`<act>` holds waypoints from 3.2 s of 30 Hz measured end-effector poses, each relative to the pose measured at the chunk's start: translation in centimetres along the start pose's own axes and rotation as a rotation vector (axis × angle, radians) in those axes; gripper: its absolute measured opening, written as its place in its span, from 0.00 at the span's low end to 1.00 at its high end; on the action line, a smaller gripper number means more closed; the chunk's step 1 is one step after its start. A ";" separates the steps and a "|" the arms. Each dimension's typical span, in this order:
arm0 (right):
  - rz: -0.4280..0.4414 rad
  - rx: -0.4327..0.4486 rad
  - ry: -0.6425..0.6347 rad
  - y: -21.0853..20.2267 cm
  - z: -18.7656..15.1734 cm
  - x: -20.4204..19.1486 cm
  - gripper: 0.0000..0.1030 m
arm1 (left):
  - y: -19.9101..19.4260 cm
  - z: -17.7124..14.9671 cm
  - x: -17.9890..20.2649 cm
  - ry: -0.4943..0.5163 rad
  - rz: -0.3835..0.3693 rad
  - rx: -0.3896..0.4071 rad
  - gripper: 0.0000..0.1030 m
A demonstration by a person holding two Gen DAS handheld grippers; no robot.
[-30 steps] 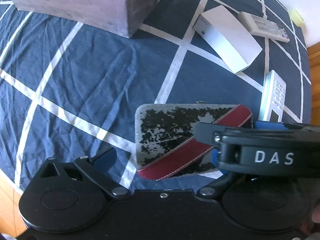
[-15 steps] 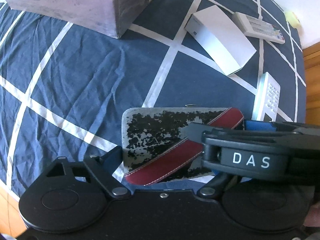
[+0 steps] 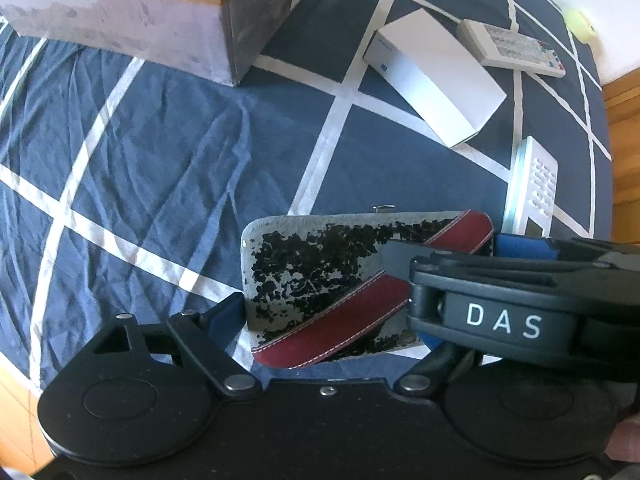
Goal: Organize objects
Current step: 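Lift the grey case with the right gripper and carry it toward the box, then lower the grey case into the box and open the right gripper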
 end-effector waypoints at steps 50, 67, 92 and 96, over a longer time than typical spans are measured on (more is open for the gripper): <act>-0.124 0.282 0.334 -7.6 19.9 -14.0 0.75 | -15.7 20.3 -7.1 0.390 -0.030 0.177 0.84; -0.116 0.237 0.364 -3.3 27.5 -11.9 0.75 | -12.8 29.3 -7.3 0.398 -0.021 0.131 0.84; -0.081 0.051 0.444 7.5 31.4 -7.2 0.75 | -2.2 35.9 -7.7 0.392 0.012 -0.061 0.84; -0.086 0.036 0.448 8.3 31.6 -6.8 0.75 | -1.4 36.3 -7.6 0.390 0.008 -0.077 0.84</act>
Point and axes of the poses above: each gripper's, at about its wrist camera, not at the fingertips, and y roughly the way its jaws point, x to its right, z to its top, the point moved 3 cm from there along y, roughly the way its jaws point, and after that the axes turned 14 degrees about -y, right-handed, at the moved point
